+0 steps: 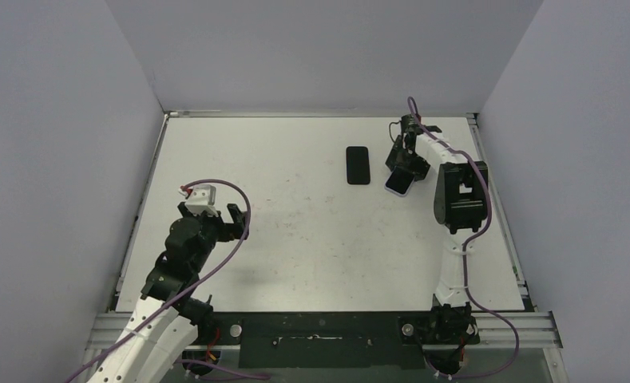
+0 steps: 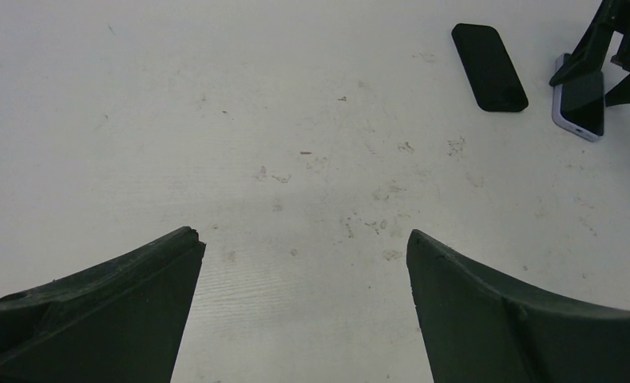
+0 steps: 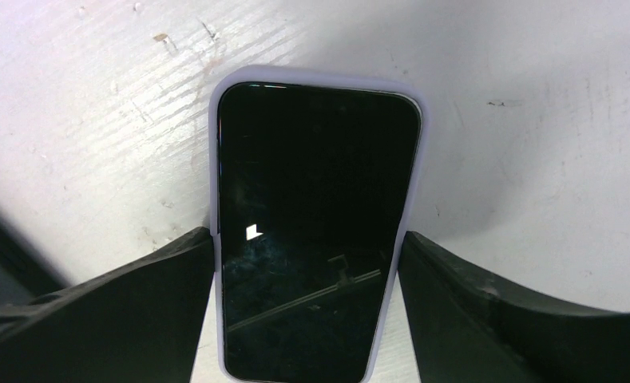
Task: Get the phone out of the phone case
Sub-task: Pick up the phone at the center of the board.
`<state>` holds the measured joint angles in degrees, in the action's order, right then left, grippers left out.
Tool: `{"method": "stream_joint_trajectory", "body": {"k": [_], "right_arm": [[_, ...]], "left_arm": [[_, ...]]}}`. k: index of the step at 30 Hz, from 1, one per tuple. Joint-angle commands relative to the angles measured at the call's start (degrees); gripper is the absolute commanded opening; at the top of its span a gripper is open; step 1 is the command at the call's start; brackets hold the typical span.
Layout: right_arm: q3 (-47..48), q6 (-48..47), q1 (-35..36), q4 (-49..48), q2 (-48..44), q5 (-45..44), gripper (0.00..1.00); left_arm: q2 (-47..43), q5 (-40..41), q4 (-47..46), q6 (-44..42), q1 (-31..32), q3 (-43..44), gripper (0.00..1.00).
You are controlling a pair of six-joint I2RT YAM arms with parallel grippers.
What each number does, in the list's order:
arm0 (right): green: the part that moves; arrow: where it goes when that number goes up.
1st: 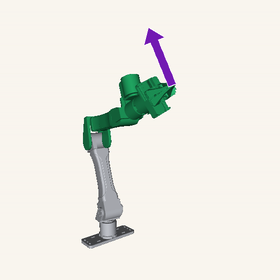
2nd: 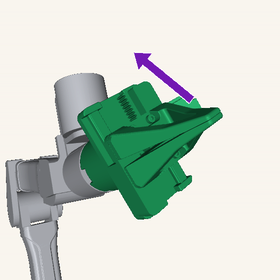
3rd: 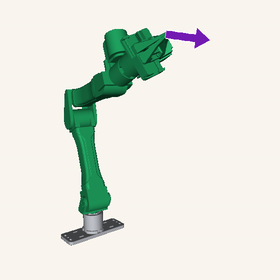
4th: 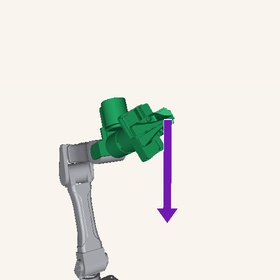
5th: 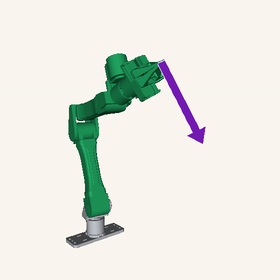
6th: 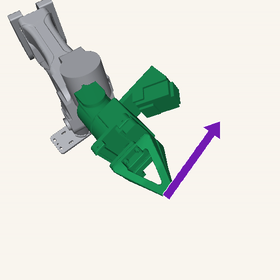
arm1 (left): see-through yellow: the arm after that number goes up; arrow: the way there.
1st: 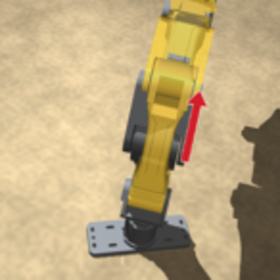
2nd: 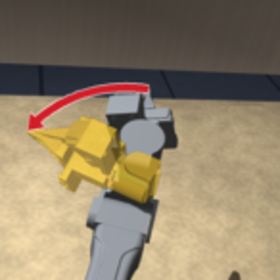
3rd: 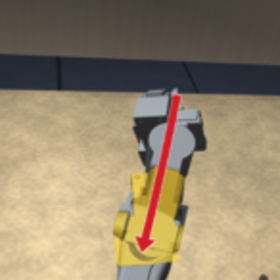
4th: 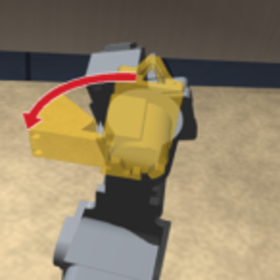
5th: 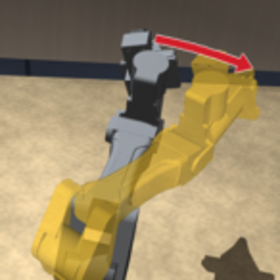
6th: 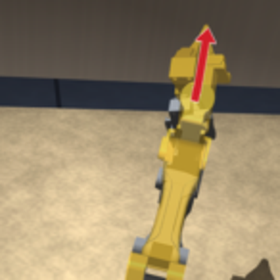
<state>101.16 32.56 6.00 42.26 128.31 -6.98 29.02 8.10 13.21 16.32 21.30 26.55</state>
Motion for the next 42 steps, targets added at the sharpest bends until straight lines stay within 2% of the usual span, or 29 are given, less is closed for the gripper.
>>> {"method": "stream_joint_trajectory", "body": {"k": [1,7,11,15,18,22,27,35,42], "right_arm": [[-8.22,-5.11,1.51,2.32,-5.81,3.76,0.58],[-20.95,-7.24,5.27,-2.28,-16.37,5.78,0.31],[-28.04,-9.17,9.6,-5.72,-22.96,6.44,0.21],[-32.38,-12.08,14.04,-10.1,-28.15,8.93,0.18],[-34.26,-15.66,17.99,-13.85,-30.94,9.19,0.13],[-34.82,-21.14,24.22,-20.14,-33.12,11.25,0.01],[-36.82,-26.31,30.04,-28.97,-35.52,15.04,0.0],[-38.79,-30.58,35.18,-37.81,-37.58,22.22,0.0],[-39.91,-30.47,38.27,-41.48,-38.47,25.12,0.0]], "left_arm": [[-1.45,0.66,-1.47,6.6,0.1,2.62,0.97],[1.34,-7.25,-4.29,10.36,-0.03,1.39,0.97],[5.66,-12.36,-8.6,12.78,-0.03,0.44,0.97],[10.87,-16.15,-12.39,14.59,-0.03,0.16,0.97],[16.02,-18.44,-15.2,16.25,-0.03,1.29,0.97],[23.24,-22.19,-16.09,18.68,-0.03,3.33,0.97],[29.5,-27.14,-23.54,23.28,0.04,2.8,0.97],[33.92,-29.51,-32.83,29.22,0.15,0.94,0.96],[38.82,-33.45,-43.57,36.82,0.23,-1.17,0.88]]}}
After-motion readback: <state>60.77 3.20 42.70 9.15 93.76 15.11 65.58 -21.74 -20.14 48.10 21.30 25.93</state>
